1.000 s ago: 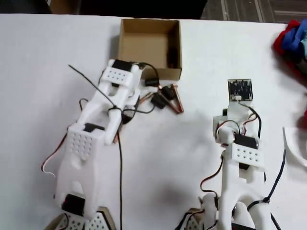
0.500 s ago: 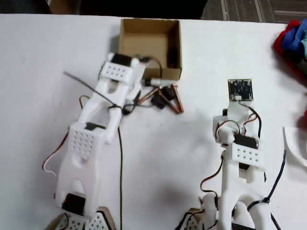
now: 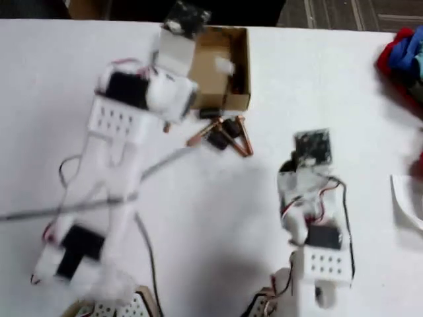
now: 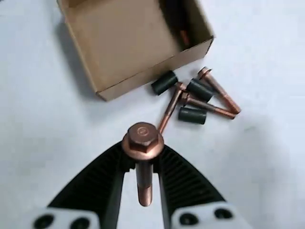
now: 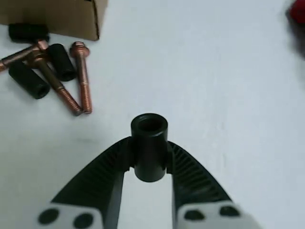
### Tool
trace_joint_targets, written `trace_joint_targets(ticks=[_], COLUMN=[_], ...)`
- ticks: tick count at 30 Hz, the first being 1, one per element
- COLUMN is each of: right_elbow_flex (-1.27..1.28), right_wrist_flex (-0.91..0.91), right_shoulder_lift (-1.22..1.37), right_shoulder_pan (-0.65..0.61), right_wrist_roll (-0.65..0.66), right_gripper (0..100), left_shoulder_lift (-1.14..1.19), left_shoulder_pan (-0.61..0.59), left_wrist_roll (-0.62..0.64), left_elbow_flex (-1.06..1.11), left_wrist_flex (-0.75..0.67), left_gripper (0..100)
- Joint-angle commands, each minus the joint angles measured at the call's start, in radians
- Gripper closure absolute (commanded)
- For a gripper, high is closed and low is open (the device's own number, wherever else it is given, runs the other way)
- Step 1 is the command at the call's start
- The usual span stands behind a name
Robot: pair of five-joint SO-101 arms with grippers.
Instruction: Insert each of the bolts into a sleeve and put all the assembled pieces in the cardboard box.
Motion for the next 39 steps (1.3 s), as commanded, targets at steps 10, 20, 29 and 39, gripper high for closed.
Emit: trace_joint_targets(ticks=[10, 20, 29, 39], right_elbow_flex=[0.267, 0.279, 0.273, -0.012], right_wrist_flex=[-0.43, -0.598, -0.783, -0.825], right_shoulder_lift=[-0.443, -0.38, -0.119, 0.289], right_shoulder_pan=[-0.387, -0.513, -0.516, -0.518], right_wrist_roll=[-0.006, -0.006, -0.006, -0.04], right_gripper=[97.5, 97.5, 97.5, 97.6], left_shoulder_lift=[-0.572, -0.506, -0.514, -0.506], left_shoulder_pan=[0.063, 0.103, 0.106, 0.106], left_wrist_roll=[-0.044, 0.341, 0.394, 0.393], left_elbow_flex=[0.647, 0.526, 0.512, 0.479], left_wrist_flex=[-0.655, -0.612, -0.611, -0.568], left_gripper=[98, 98, 97, 97])
